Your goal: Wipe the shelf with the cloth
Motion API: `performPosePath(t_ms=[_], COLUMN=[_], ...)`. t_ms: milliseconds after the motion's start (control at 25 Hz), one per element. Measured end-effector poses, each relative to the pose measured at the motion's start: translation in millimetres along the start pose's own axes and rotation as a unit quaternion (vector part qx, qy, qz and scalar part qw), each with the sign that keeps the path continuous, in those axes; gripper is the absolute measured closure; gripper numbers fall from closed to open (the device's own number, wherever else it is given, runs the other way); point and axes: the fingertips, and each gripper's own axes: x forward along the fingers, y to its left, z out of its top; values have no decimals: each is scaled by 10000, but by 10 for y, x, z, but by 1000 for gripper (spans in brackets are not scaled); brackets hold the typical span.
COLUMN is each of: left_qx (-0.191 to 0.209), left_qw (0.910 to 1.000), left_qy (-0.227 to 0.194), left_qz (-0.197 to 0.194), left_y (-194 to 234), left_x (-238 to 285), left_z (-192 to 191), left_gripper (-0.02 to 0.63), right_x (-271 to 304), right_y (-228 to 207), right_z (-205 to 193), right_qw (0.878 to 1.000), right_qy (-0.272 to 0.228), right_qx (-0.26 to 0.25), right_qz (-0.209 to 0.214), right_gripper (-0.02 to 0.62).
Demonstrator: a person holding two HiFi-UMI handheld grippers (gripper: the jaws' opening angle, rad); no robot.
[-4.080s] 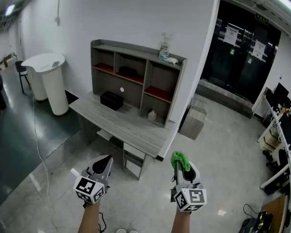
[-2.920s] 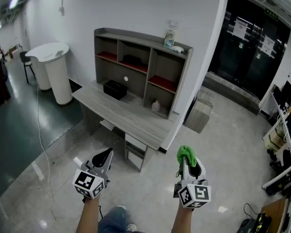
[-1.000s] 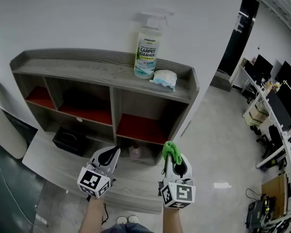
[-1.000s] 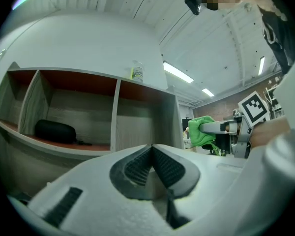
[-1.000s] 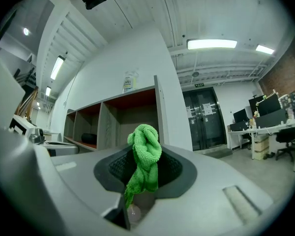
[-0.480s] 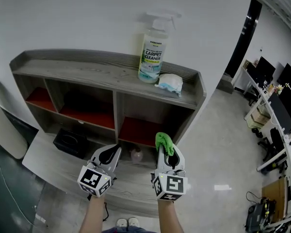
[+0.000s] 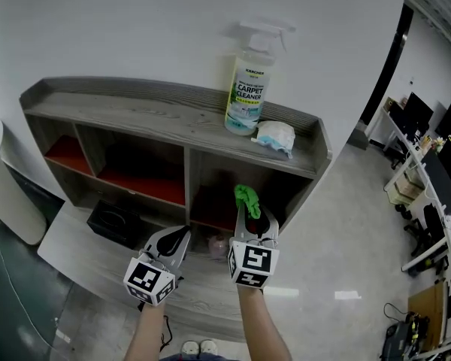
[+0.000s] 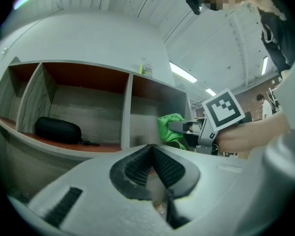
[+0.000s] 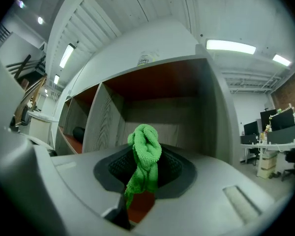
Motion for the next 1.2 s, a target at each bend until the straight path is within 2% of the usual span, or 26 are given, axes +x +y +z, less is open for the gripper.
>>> performPosePath(t_ms=[160, 280, 360, 480, 600, 680, 880, 1000, 1200], left_qx=[16, 39, 46, 42, 43, 48, 70, 64, 46], left_qw=[10000, 9999, 9998, 9997, 9994, 9992, 9984, 9979, 9972], left_qy=[40, 79, 92, 91, 83, 83, 76, 68, 65], left_qz=[38, 107, 159, 244, 341, 398, 552, 647, 737], left_y=[42, 95, 129, 183, 238, 270, 361, 417, 454], left_x=[-33, -83, -110, -158, -214, -249, -328, -375, -423], left_z=[-17, -31, -40, -45, -36, -31, -16, -13, -9], left_gripper=[607, 607, 607, 607, 607, 607, 607, 607, 607], right_x=[190, 346, 425, 482, 509, 537, 614, 662, 750], right_y=[314, 567, 699, 860, 1007, 1044, 1050, 1042, 1003], right_z=[-70, -195, -328, -501, -595, -597, -430, -233, 133], right_qw=[9978, 9871, 9722, 9425, 9136, 9025, 8855, 8831, 8863], right_qy=[152, 470, 771, 1100, 1234, 1252, 1147, 989, 701], right_qx=[-504, -1370, -2061, -3015, -3726, -3981, -4392, -4505, -4533], right_qz=[391, 684, 802, 934, 1066, 1067, 990, 862, 635], right_gripper=[491, 491, 491, 491, 492, 492, 492, 492, 492])
